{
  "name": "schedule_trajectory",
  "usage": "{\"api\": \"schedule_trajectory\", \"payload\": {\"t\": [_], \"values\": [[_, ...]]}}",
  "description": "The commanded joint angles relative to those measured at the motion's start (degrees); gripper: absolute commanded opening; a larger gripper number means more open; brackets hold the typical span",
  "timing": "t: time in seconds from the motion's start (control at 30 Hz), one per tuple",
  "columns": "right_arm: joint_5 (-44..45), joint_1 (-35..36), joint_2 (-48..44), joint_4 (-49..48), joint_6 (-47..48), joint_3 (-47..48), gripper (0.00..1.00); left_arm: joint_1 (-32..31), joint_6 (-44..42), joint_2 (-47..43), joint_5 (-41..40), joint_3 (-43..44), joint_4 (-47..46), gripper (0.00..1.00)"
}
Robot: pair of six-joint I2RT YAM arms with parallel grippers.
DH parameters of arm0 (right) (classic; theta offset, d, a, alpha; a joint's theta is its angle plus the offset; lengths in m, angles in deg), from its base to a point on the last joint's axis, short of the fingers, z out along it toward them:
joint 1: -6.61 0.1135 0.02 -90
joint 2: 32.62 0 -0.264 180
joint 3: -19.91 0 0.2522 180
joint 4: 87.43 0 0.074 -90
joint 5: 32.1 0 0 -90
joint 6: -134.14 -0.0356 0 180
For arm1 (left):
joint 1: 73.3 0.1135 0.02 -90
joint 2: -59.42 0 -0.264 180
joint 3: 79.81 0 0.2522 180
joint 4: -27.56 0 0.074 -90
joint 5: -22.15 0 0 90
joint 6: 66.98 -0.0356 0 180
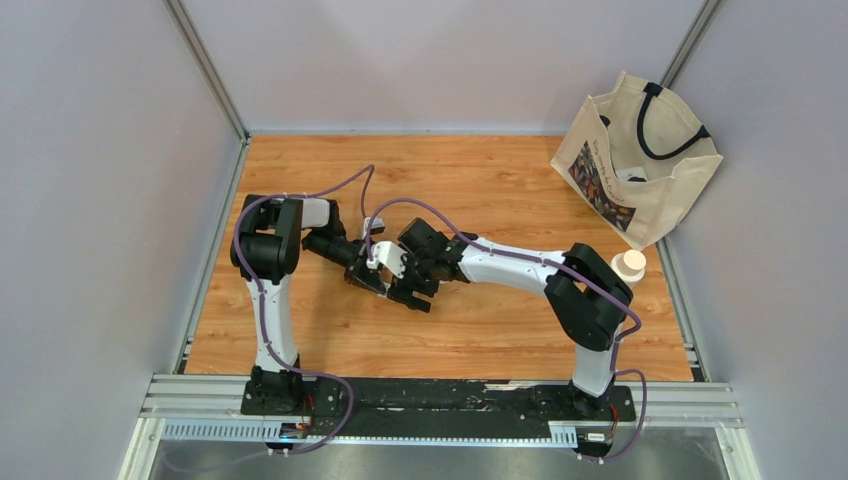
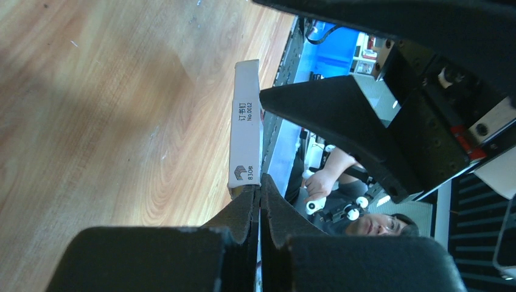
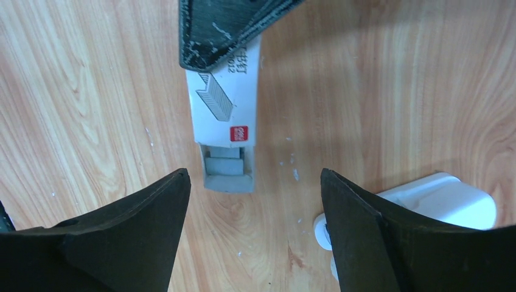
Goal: Load the staples into the stapler
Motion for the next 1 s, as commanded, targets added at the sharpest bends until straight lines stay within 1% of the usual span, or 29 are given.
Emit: {"api": "schedule_trajectory", "payload": {"t": [0.0,0.17,0.27,0.37,0.4,0.5,0.63,0.77,0.97], "values": [[-2.45,0.91,1.25,-1.71,-1.61,2.81,0.82,0.08,-4.28,0.03,2.97,1.58,2.0,0.0],[-0.87,1.17,2.66,-2.32,-2.31,3.52,0.81,0.17,-6.56,0.82,3.85,2.45,4.28,0.0],[0.18,1.26,3.36,-2.67,-2.49,3.87,0.76,0.08,-9.64,1.34,4.64,3.16,7.87,0.0],[0.45,1.35,3.45,-3.11,-2.57,3.78,0.67,0.08,-12.19,1.96,5.17,3.95,10.26,0.0],[0.36,1.35,3.28,-3.2,-2.49,3.61,0.61,0.08,-12.81,2.14,5.26,4.12,10.78,0.0],[0.45,1.35,2.57,-3.82,-2.4,2.91,0.51,0.08,-13.16,2.31,5.43,4.04,11.05,0.0],[1.33,1.35,1.96,-4.34,-1.87,1.76,0.43,0.17,-13.08,2.14,5.17,3.95,11.05,0.0],[2.12,1.26,1.43,-4.43,-1.26,0.88,0.32,0.17,-12.99,1.79,5.26,3.95,10.97,0.0],[2.91,1.26,0.11,-4.61,-0.47,-0.7,0.32,0.17,-12.2,1.52,5.08,3.95,10.35,0.0]]}}
